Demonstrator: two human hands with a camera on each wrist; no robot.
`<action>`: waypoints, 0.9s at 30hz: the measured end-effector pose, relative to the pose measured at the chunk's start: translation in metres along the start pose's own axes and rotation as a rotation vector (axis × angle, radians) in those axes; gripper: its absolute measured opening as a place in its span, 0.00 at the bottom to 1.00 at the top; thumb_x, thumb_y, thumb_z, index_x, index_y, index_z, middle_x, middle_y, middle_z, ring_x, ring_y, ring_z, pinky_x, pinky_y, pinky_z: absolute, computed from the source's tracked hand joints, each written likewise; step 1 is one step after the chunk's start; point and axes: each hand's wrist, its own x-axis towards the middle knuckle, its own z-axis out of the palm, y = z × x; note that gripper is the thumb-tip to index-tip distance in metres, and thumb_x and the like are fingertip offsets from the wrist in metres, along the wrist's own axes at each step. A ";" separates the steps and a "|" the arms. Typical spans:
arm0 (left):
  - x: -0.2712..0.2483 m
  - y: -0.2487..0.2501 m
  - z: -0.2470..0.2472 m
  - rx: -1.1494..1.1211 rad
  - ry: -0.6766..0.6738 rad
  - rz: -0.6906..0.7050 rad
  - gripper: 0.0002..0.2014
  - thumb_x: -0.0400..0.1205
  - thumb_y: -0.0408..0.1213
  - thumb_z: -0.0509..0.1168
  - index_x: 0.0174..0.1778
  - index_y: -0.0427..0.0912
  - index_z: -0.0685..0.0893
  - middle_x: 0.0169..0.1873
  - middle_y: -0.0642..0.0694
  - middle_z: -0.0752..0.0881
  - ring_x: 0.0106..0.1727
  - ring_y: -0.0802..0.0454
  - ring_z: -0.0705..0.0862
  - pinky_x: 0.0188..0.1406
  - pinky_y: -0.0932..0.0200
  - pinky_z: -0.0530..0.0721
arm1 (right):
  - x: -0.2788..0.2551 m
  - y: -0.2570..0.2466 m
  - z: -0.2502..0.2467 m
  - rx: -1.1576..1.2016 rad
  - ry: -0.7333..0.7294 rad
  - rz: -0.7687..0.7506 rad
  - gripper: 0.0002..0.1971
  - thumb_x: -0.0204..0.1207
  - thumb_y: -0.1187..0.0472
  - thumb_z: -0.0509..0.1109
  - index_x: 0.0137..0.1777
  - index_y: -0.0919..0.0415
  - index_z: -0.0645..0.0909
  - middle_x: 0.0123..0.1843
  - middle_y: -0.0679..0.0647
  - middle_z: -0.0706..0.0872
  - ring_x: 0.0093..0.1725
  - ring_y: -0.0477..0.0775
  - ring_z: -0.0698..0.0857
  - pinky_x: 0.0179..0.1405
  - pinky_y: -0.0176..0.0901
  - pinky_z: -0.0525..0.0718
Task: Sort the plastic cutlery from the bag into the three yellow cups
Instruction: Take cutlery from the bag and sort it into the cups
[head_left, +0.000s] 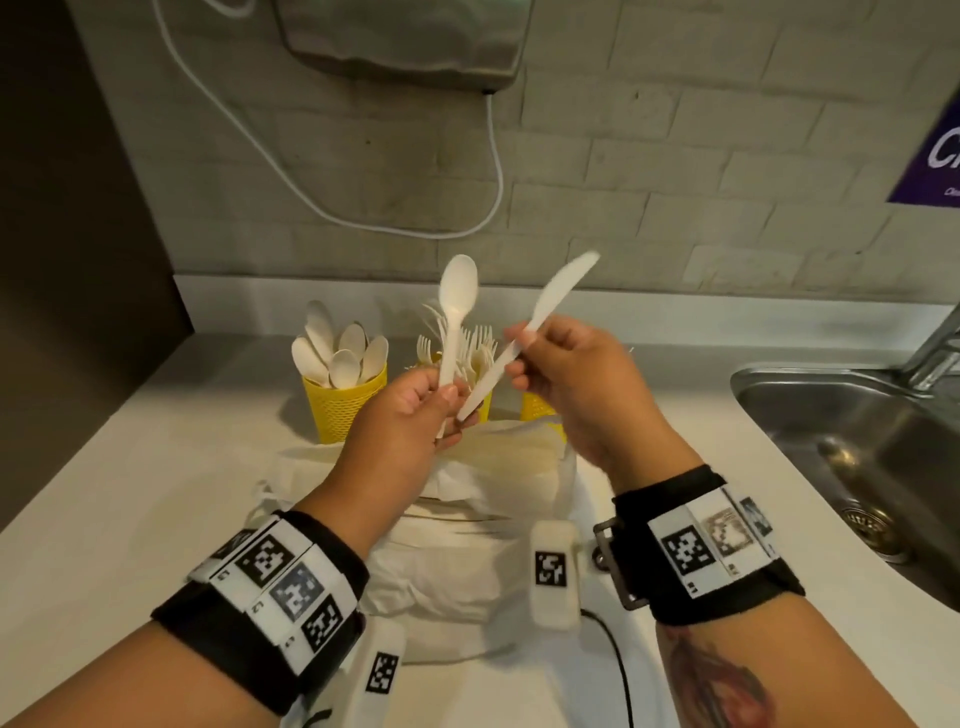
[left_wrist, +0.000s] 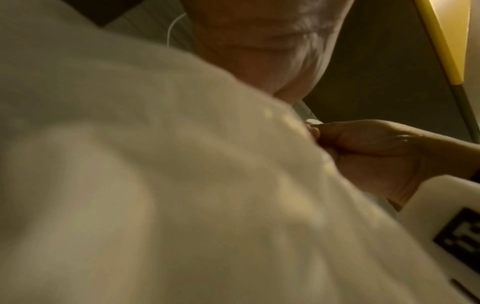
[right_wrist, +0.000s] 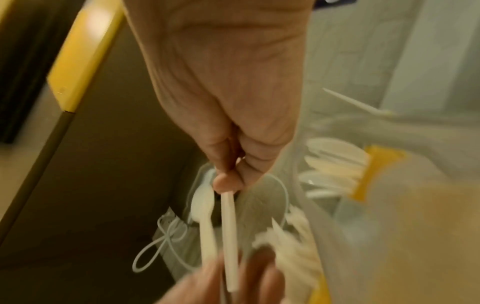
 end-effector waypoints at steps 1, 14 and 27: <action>0.001 0.000 -0.002 -0.035 0.033 -0.006 0.11 0.88 0.33 0.58 0.50 0.47 0.86 0.46 0.45 0.93 0.48 0.52 0.92 0.50 0.57 0.88 | 0.004 -0.008 -0.006 -0.029 0.075 -0.075 0.08 0.84 0.68 0.65 0.44 0.63 0.84 0.32 0.56 0.84 0.31 0.49 0.83 0.35 0.37 0.84; 0.008 -0.001 -0.030 -0.188 0.319 -0.011 0.11 0.89 0.34 0.57 0.63 0.39 0.82 0.54 0.46 0.90 0.54 0.57 0.90 0.48 0.66 0.87 | 0.038 0.034 -0.044 -1.312 0.122 0.147 0.08 0.77 0.67 0.66 0.52 0.66 0.85 0.45 0.62 0.89 0.50 0.65 0.89 0.39 0.44 0.78; -0.011 0.032 -0.007 -0.122 0.054 0.038 0.13 0.86 0.26 0.59 0.44 0.45 0.85 0.38 0.49 0.90 0.45 0.51 0.90 0.52 0.55 0.89 | -0.003 -0.041 0.060 -0.514 -0.265 -0.049 0.04 0.78 0.61 0.75 0.46 0.61 0.87 0.27 0.50 0.82 0.24 0.46 0.79 0.27 0.40 0.79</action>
